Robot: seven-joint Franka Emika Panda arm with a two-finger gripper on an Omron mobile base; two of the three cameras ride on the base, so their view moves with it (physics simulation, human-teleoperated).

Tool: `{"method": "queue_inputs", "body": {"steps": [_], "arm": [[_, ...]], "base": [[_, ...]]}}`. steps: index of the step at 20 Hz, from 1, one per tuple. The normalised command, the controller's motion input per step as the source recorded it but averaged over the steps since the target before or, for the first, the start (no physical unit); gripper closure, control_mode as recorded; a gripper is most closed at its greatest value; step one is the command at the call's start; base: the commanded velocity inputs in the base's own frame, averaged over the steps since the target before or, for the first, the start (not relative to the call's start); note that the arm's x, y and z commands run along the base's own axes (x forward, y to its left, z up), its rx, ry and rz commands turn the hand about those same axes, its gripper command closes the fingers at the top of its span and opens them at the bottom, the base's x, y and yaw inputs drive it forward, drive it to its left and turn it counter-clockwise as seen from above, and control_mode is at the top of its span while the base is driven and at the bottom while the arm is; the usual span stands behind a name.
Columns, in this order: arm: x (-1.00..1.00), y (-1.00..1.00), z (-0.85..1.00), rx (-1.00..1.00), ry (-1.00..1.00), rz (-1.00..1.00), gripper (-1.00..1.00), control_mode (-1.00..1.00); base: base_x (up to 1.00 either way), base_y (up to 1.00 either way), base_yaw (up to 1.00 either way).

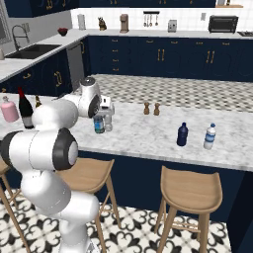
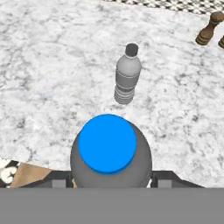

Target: Move the plastic bottles in the middle to the plastics group, and the glass bottles in the middle to the glass group.

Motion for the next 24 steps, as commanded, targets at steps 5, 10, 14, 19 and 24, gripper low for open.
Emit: {"method": "queue_inputs", "body": {"steps": [5,10,14,19,24], "arm": [[0.0,-0.89,0.03,-0.06,0.26,-0.13,1.0,-1.0],[0.01,-0.69,0.0,-0.07,0.1,-0.12,1.0,-1.0],[0.07,-0.65,-0.09,0.0,-0.05,-0.06,1.0,-1.0],[0.0,-0.76,-0.74,0.0,-0.17,-0.05,1.0,-1.0],[0.11,-0.64,-0.13,0.0,-0.07,-0.03,1.0,-1.0]], "base": [[0.0,0.0,0.0],[0.0,0.0,0.0],[0.0,0.0,0.0],[0.0,0.0,0.0],[0.0,0.0,0.0]]}}
